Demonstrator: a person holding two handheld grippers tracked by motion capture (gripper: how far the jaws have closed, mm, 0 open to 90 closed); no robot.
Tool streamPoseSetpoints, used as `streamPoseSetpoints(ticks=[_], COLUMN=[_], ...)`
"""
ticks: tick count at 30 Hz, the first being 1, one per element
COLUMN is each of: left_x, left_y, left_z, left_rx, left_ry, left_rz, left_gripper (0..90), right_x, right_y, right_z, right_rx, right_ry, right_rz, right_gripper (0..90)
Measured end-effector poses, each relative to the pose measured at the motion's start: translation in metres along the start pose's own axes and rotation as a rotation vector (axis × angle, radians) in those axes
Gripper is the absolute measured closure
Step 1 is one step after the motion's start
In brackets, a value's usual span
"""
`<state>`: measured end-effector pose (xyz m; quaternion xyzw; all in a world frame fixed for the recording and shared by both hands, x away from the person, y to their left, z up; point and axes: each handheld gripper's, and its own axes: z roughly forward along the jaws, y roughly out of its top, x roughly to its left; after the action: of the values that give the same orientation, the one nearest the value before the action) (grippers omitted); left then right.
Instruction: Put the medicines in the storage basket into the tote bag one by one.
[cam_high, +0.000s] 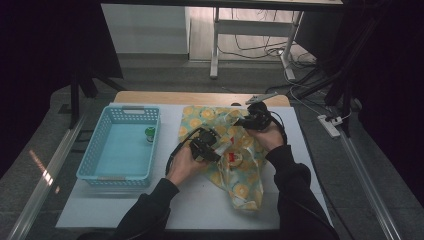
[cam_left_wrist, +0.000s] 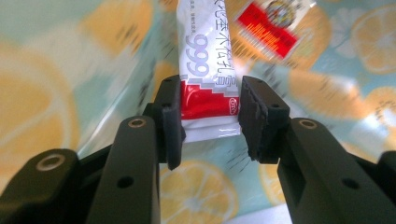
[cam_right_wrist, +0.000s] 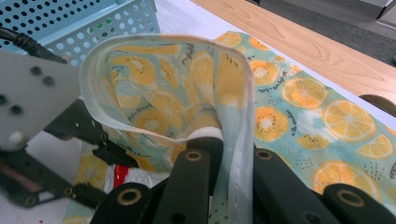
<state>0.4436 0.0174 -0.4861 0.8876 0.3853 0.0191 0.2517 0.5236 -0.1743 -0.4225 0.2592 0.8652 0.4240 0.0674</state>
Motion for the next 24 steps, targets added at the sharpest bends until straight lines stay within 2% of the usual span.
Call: streamPoseSetpoints(ticks=[5,8,12,15,16,17,18,19,20,21,22,24], left_x=[-0.009,-0.013,-0.015,-0.019,-0.019,-0.017,-0.018,-0.015,-0.018,-0.017,-0.019,-0.018], left_y=[0.018,0.027,0.038,0.042,0.042,0.043,0.042,0.044,0.043,0.042,0.041,0.039], left_z=[0.004,0.009,0.016,0.023,0.026,0.027,0.027,0.025,0.024,0.022,0.02,0.015], left_rx=[-0.008,-0.018,-0.04,-0.051,-0.055,-0.067,-0.089,-0.1,-0.105,-0.111,-0.111,-0.107], left_ry=[0.005,0.005,0.009,0.002,0.007,0.018,0.006,-0.004,-0.023,-0.014,-0.003,-0.005], left_rz=[0.038,0.04,0.083,0.079,0.094,0.131,0.128,0.146,0.108,0.139,0.144,0.149], left_gripper=[61.1,61.1,61.1,61.3,61.1,60.5,58.6,57.1,54.5,50.7,47.7,45.7], right_x=[0.003,0.003,0.002,0.001,0.001,0.0,0.0,-0.001,-0.001,-0.001,-0.002,-0.002], right_y=[0.003,0.005,0.004,0.003,0.002,0.002,0.001,0.001,0.0,0.0,0.0,-0.001], right_z=[0.001,0.0,-0.001,-0.001,-0.001,-0.001,-0.001,-0.001,-0.001,-0.001,-0.002,-0.002], right_rx=[-0.003,-0.005,-0.008,-0.009,-0.008,-0.007,-0.007,-0.007,-0.008,-0.008,-0.006,-0.009], right_ry=[0.003,0.001,0.0,-0.001,-0.002,-0.003,-0.005,-0.006,-0.006,-0.006,-0.007,-0.009], right_rz=[-0.01,-0.01,-0.005,-0.003,-0.001,-0.001,0.001,0.001,0.004,0.003,0.003,0.005], right_gripper=[90.0,90.0,90.0,90.0,90.0,90.0,90.0,90.0,90.0,90.0,90.0,90.0])
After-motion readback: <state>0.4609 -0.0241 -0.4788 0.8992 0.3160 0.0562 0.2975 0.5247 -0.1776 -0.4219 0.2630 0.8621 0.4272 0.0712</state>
